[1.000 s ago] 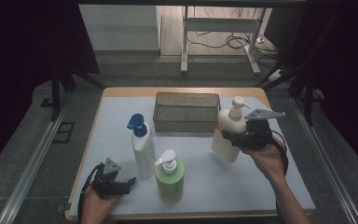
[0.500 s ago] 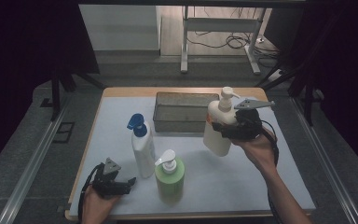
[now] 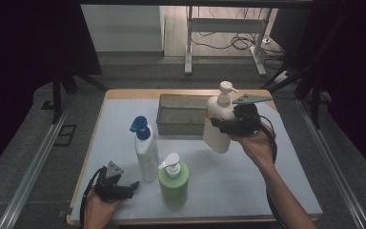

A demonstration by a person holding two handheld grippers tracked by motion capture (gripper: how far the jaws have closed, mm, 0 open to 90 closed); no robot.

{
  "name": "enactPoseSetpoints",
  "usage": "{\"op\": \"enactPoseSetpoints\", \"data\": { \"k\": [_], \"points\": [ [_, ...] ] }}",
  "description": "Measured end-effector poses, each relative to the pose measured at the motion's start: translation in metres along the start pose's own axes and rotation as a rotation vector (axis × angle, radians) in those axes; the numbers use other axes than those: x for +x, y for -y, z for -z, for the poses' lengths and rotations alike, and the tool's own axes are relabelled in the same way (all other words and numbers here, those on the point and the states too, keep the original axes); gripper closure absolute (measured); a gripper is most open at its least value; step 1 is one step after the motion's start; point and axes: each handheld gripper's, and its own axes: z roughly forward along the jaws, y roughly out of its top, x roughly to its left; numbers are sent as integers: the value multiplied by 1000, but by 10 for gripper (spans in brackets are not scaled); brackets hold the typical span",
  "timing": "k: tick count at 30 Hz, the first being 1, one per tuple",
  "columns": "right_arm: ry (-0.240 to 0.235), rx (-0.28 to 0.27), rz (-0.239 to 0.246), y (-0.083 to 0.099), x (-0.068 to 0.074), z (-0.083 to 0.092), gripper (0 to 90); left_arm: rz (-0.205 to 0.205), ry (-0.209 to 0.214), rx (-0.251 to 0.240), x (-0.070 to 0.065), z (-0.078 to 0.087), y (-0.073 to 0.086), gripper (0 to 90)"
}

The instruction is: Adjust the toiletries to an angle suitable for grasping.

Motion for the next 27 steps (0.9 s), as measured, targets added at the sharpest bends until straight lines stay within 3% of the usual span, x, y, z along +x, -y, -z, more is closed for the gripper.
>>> {"op": "enactPoseSetpoints", "data": {
  "k": [27],
  "points": [
    [19, -24, 5, -39, 14, -36, 370, -2, -4, -3, 0, 0, 1, 121]
  ]
}}
